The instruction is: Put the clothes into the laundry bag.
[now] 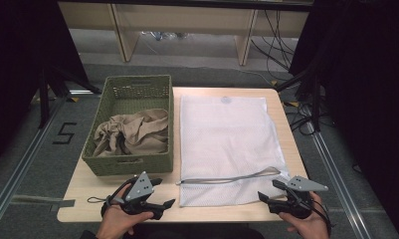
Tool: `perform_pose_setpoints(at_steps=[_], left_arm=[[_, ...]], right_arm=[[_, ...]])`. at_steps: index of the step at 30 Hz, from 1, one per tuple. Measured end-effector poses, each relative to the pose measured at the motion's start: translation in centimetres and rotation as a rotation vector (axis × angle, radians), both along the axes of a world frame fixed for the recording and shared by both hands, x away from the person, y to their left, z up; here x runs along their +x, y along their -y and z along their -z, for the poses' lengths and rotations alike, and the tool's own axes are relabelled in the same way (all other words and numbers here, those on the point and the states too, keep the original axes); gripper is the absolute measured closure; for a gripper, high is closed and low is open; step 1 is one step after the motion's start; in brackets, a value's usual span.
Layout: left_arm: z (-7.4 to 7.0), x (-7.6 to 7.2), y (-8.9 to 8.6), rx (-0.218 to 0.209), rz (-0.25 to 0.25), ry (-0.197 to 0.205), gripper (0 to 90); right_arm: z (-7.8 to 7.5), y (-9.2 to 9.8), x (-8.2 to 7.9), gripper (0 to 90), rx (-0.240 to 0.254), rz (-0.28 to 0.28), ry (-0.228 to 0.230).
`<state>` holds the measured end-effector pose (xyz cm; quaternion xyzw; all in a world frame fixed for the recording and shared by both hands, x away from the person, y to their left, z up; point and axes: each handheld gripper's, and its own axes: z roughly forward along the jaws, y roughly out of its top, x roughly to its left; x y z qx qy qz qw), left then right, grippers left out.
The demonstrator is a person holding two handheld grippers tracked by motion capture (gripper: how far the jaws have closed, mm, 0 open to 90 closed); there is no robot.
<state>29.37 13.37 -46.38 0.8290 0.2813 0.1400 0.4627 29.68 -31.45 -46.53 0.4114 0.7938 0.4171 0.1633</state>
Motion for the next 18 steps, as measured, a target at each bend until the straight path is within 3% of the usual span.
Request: perform_pose_setpoints(at_steps=[12,15,16,18], left_arm=[[0.05,0.0,0.1,0.002,0.001,0.001,23.7],[0.12,0.04,0.16,-0.006,0.005,0.0,23.4],[0.08,0.12,0.04,0.02,0.012,0.006,23.2],[0.12,0.09,0.11,0.017,0.01,0.004,23.2]], right_arm=[[0.08,0.07,0.08,29.2,-0.021,0.004,-0.006],[0.11,0.1,0.1,30.2,-0.035,0.02,0.011],[0.06,0.17,0.15,30.4,-0.058,0.019,0.006],[0.17,-0.01,0.18,31.0,-0.039,0.035,-0.001]])
